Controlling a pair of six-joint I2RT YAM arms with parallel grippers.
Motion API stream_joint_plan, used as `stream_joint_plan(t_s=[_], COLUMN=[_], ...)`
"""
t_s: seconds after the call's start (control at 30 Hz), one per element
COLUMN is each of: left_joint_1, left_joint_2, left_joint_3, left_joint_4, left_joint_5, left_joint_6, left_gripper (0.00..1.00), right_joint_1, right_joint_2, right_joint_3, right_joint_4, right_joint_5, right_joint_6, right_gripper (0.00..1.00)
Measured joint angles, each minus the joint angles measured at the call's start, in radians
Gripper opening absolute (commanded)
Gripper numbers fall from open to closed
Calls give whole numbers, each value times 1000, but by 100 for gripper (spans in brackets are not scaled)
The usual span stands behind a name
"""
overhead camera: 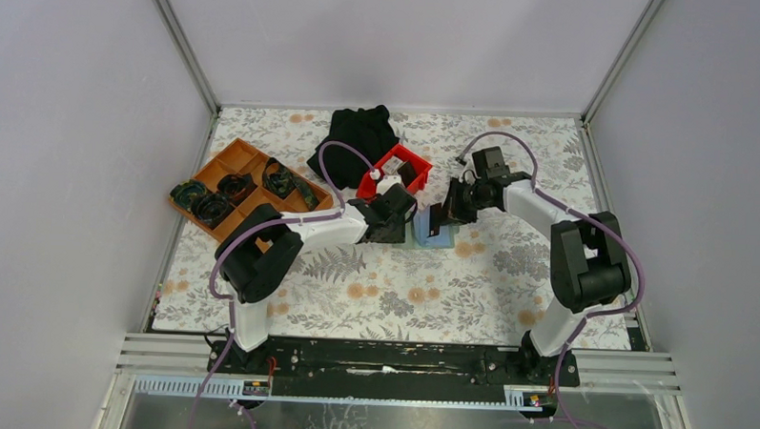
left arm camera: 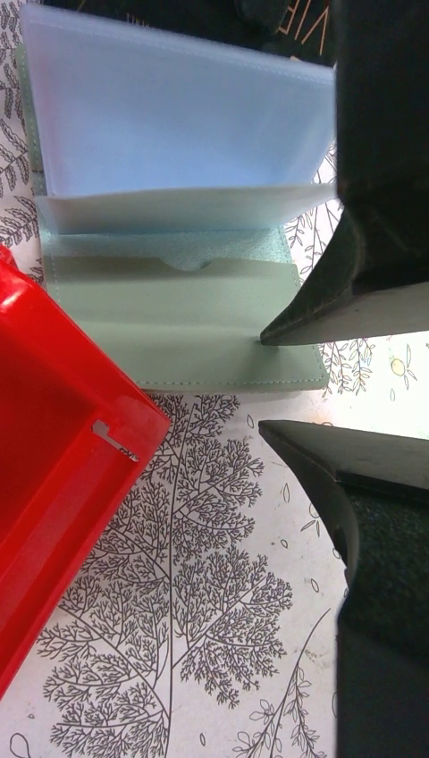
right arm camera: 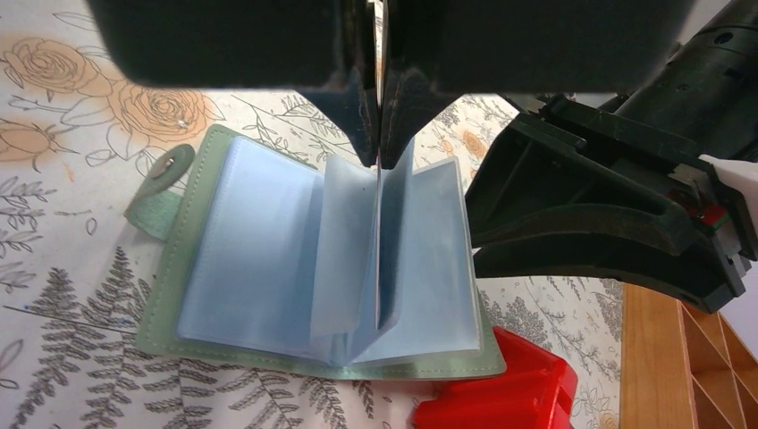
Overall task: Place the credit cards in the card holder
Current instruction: Move the storage box to the center of the board.
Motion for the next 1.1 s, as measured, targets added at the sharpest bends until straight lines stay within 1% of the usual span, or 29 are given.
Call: stream_joint_plan(t_s=[0.73, 0.9, 1.1], left_joint_1=[-6, -6, -6], left_joint_2=[-14, -31, -69], left_joint_3=[-55, -72, -89], left_joint_4=[21, 14, -37], left_joint_5=[-1, -2, -18], left_joint_6=[-5, -5, -12], left_gripper=[41, 43, 44], right_joint_1=[86, 94, 96], right_joint_2=[86, 97, 99], right_joint_3=[32, 32, 32], right_joint_4=[0, 0, 0], right_joint_5=[35, 58, 76], right_joint_6=[0, 0, -3], right_gripper=[0, 0, 0])
